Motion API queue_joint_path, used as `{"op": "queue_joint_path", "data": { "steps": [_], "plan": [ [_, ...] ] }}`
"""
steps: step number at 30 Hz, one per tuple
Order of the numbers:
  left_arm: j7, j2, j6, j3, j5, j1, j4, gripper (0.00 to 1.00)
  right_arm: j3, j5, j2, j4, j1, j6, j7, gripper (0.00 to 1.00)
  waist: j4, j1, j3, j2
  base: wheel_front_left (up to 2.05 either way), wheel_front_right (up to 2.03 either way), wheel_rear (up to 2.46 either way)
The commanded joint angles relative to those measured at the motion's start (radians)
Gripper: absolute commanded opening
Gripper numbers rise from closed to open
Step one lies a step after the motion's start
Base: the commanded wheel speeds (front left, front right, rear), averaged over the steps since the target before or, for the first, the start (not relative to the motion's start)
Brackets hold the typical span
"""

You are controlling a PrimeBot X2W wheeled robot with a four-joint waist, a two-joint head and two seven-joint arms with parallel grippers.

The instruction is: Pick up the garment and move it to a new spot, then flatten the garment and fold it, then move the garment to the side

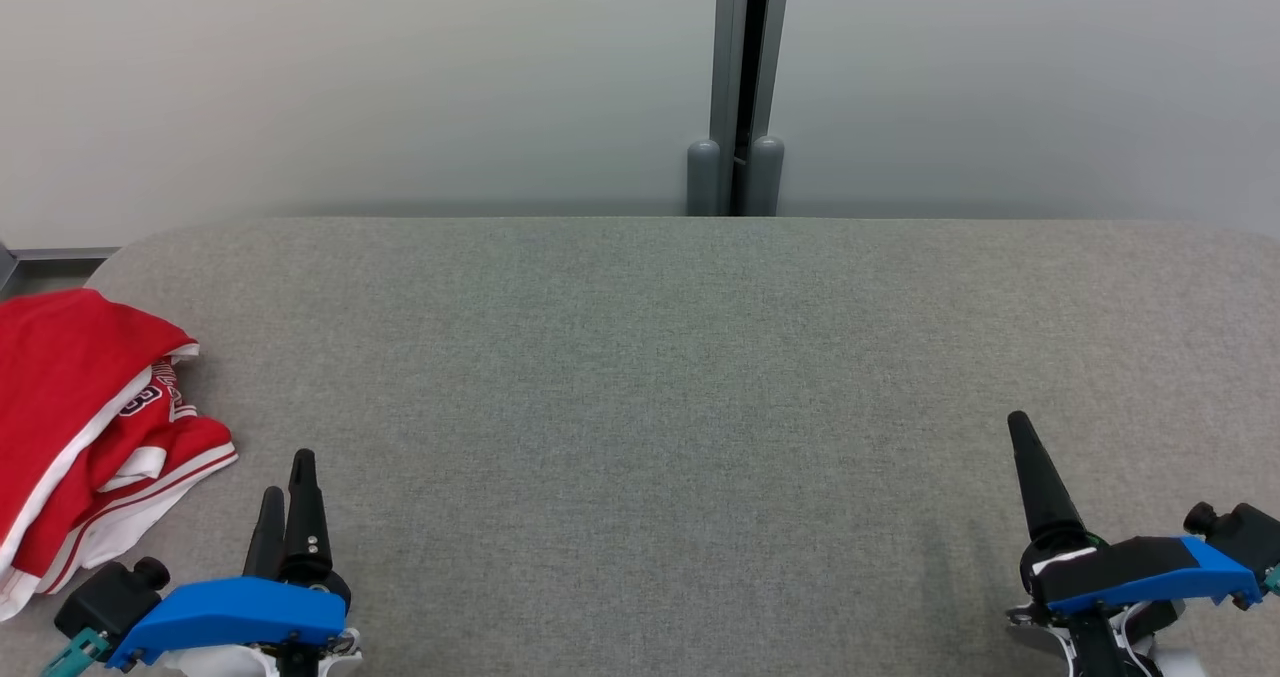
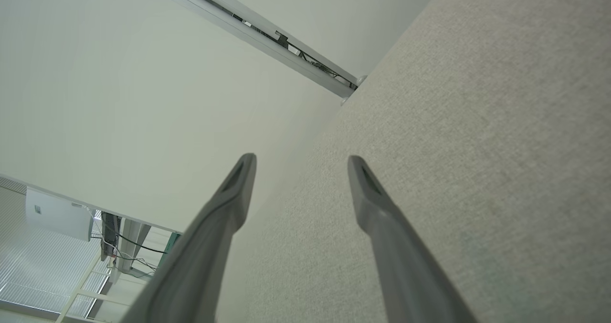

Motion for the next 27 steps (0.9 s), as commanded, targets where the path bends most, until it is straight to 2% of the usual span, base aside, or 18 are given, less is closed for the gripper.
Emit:
{"op": "queue_joint_path", "data": {
  "steps": [1, 14, 27],
  "plan": [
    [-0.012, 0.009, 0.002, 0.000, 0.036, -0.028, -0.007, 1.00, 0.001, -0.036, -0.009, -0.015, -0.033, 0.001, -0.011, 1.00, 0.000, 0.0000, 0.000, -0.0001, 0.00, 0.00, 0.00],
    [-0.056, 0.016, 0.006, -0.022, 0.248, -0.025, 0.003, 1.00, 0.008, -0.296, -0.003, -0.018, -0.033, 0.002, -0.055, 1.00, -0.002, 0.0000, -0.003, -0.0001, 0.00, 0.00, 0.00],
    [-0.094, 0.030, 0.030, -0.061, 0.437, -0.024, 0.035, 1.00, 0.015, -0.514, 0.012, 0.004, -0.020, 0.002, -0.093, 1.00, -0.004, 0.0000, -0.003, -0.0001, 0.00, 0.00, 0.00]
  ]
}}
